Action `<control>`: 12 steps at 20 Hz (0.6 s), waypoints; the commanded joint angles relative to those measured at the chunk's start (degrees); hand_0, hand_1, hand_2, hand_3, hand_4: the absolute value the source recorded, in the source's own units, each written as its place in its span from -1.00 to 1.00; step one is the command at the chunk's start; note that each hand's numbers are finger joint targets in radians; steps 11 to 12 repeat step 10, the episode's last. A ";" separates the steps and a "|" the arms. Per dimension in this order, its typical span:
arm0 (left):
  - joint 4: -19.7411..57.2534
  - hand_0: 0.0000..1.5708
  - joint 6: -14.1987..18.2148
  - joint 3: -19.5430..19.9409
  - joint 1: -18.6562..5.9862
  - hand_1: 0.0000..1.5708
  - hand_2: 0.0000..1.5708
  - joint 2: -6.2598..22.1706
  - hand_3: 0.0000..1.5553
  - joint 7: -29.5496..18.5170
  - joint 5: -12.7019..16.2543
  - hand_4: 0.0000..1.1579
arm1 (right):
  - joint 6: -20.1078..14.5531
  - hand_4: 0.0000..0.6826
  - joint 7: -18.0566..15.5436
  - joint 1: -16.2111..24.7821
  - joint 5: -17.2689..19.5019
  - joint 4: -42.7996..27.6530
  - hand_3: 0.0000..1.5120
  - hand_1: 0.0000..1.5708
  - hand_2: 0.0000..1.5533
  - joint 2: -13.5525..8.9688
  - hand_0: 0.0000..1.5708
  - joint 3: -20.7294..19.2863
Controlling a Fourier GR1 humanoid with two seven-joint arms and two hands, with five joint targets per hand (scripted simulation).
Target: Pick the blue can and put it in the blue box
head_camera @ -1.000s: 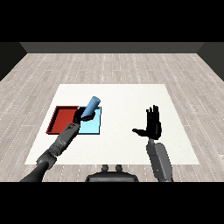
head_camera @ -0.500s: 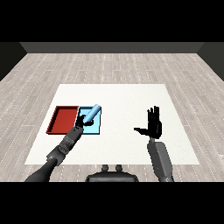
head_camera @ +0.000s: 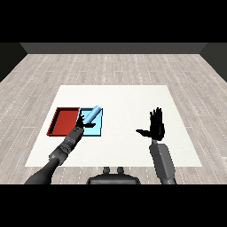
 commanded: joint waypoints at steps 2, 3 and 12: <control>1.89 -1.00 -0.24 -0.06 -0.65 -1.00 -1.00 -0.06 -1.00 1.42 -2.08 -1.00 | 0.94 -1.00 -0.71 -1.20 -0.24 1.73 -1.00 -1.00 -1.00 0.70 -1.00 -0.55; 1.90 -1.00 -1.13 0.33 -0.53 -1.00 -1.00 1.04 -1.00 -0.11 -1.63 -1.00 | -0.16 -1.00 0.45 1.00 -0.04 -3.13 -1.00 -1.00 -1.00 0.51 -1.00 0.15; -8.26 -1.00 1.21 6.81 0.73 -1.00 -1.00 3.43 -1.00 -18.14 3.27 -1.00 | 0.69 -1.00 1.58 -2.50 1.69 -0.12 -1.00 -1.00 -1.00 -1.01 -1.00 0.62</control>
